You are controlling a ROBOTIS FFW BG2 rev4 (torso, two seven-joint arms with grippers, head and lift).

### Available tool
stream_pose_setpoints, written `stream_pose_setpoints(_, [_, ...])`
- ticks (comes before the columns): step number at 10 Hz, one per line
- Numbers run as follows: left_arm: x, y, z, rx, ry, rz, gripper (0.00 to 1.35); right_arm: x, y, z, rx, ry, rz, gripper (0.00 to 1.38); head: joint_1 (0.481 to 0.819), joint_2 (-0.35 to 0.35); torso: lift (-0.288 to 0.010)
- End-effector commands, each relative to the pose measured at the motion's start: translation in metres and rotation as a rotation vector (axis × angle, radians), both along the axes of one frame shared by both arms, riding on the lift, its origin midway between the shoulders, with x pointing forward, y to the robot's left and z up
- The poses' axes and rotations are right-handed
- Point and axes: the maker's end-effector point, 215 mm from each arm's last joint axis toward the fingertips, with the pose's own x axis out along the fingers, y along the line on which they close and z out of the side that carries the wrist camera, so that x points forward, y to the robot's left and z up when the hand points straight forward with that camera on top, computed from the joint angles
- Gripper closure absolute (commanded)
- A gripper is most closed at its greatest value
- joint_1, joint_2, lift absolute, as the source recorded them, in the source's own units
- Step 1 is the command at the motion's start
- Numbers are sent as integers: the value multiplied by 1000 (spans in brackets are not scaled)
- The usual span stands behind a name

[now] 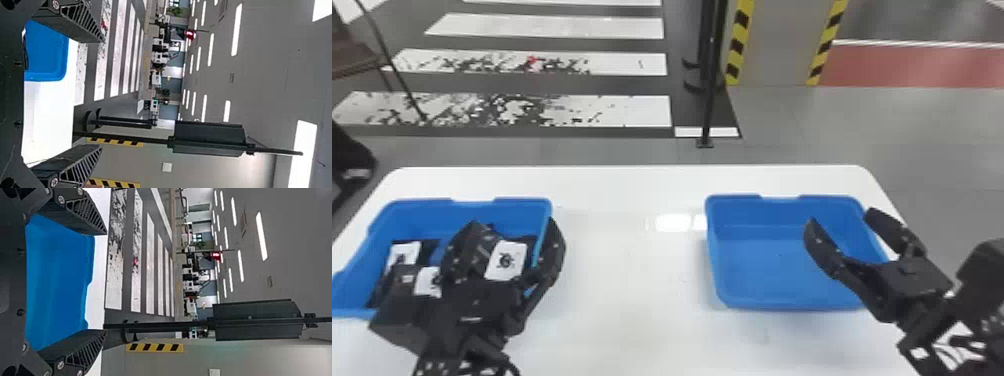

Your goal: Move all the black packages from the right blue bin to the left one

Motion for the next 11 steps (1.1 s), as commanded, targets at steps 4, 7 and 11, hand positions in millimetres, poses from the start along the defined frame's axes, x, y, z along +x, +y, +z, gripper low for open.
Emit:
stream_pose_setpoints(4, [-1,0,1,-9,-3,-1,85,0,0,0,4,0,0,150,695,-39,-154])
stream_pose_setpoints(7, [-1,0,0,-12,-1,-2,85,0,0,1,6,0,0,150,695,-39,-154])
stream_pose_setpoints(11, [-1,0,1,-16,-5,-1,85,0,0,0,12,2,-1,150,695,-39,-154])
